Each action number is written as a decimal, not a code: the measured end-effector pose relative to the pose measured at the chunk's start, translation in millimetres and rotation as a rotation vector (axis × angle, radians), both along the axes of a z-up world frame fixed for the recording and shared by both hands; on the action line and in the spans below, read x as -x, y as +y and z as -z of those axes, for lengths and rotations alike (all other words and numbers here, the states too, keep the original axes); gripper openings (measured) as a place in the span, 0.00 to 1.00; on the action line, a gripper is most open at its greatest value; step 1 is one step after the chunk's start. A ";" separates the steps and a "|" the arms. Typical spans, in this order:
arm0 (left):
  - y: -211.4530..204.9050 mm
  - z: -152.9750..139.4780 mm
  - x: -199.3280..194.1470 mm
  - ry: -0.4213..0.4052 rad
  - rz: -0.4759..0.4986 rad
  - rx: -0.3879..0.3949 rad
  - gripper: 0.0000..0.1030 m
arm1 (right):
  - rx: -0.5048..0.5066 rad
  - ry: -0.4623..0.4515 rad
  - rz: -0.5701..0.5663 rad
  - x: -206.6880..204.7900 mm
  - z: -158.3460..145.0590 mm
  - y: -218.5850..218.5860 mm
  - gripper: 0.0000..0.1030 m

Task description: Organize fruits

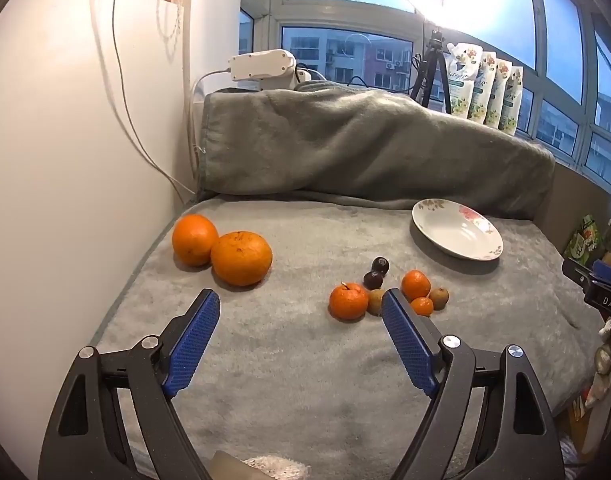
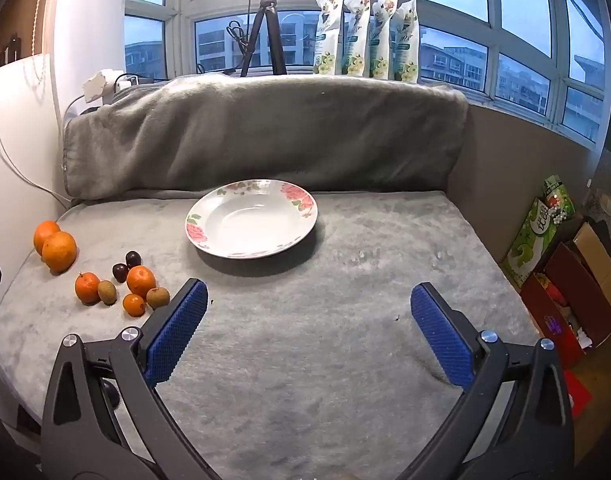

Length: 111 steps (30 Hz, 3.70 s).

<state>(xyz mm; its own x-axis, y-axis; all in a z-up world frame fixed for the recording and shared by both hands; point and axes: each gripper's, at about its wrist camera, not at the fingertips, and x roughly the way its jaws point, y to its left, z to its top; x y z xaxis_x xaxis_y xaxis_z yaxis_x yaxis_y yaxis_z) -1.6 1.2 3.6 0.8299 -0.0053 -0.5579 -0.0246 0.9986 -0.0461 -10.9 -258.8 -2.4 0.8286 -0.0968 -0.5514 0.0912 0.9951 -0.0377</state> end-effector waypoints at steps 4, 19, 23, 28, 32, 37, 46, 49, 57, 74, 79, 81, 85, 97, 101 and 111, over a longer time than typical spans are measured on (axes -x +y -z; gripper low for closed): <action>0.2 -1.8 0.9 -0.013 -0.001 -0.003 0.81 | -0.007 -0.012 0.004 0.6 -2.2 -0.1 1.00; -5.6 -24.3 7.5 -0.126 0.008 -0.007 0.81 | 0.013 -0.179 0.067 17.2 -33.9 -8.4 1.00; -8.8 -25.2 6.6 -0.125 0.015 -0.013 0.81 | 0.014 -0.192 0.065 18.2 -36.1 -8.7 1.00; -8.6 -24.0 5.6 -0.120 0.014 -0.015 0.81 | 0.010 -0.189 0.059 17.9 -35.8 -7.9 1.00; -7.9 -22.0 4.2 -0.111 0.010 -0.013 0.81 | 0.007 -0.184 0.058 16.5 -34.7 -6.7 1.00; -6.2 -19.7 3.9 -0.102 0.010 -0.010 0.81 | 0.004 -0.168 0.053 13.6 -31.1 -4.2 1.00; -3.7 -18.6 3.7 -0.098 0.008 -0.008 0.81 | 0.002 -0.161 0.051 12.7 -29.1 -3.7 1.00; -3.7 -18.6 3.6 -0.098 0.008 -0.008 0.81 | 0.001 -0.161 0.051 12.4 -29.1 -3.8 1.00; -3.8 -17.8 3.8 -0.097 0.008 -0.009 0.81 | 0.001 -0.160 0.051 12.8 -28.5 -4.6 1.00; -3.1 -11.1 -1.5 -0.071 0.015 -0.006 0.81 | -0.004 -0.136 0.048 11.3 -21.5 -4.8 1.00; 2.5 -5.3 -8.4 -0.039 0.021 0.012 0.81 | -0.016 -0.106 0.023 3.5 -18.9 -3.4 1.00; 4.7 -0.4 -10.8 -0.021 0.018 0.006 0.81 | -0.018 -0.095 0.006 -0.2 -17.0 -1.7 1.00; 9.7 9.8 -16.4 0.015 0.017 0.015 0.81 | -0.050 -0.051 -0.049 -11.5 -11.9 2.9 1.00; 42.1 35.7 -34.4 0.095 -0.051 0.082 0.81 | -0.087 0.028 -0.264 -58.0 -11.9 45.5 1.00; 49.0 40.2 -39.7 0.107 -0.054 0.098 0.79 | -0.090 0.073 -0.386 -78.9 -15.5 74.6 1.00; 72.3 53.5 -56.3 0.115 -0.081 0.171 0.72 | -0.151 0.225 -0.634 -138.2 -4.4 162.9 1.00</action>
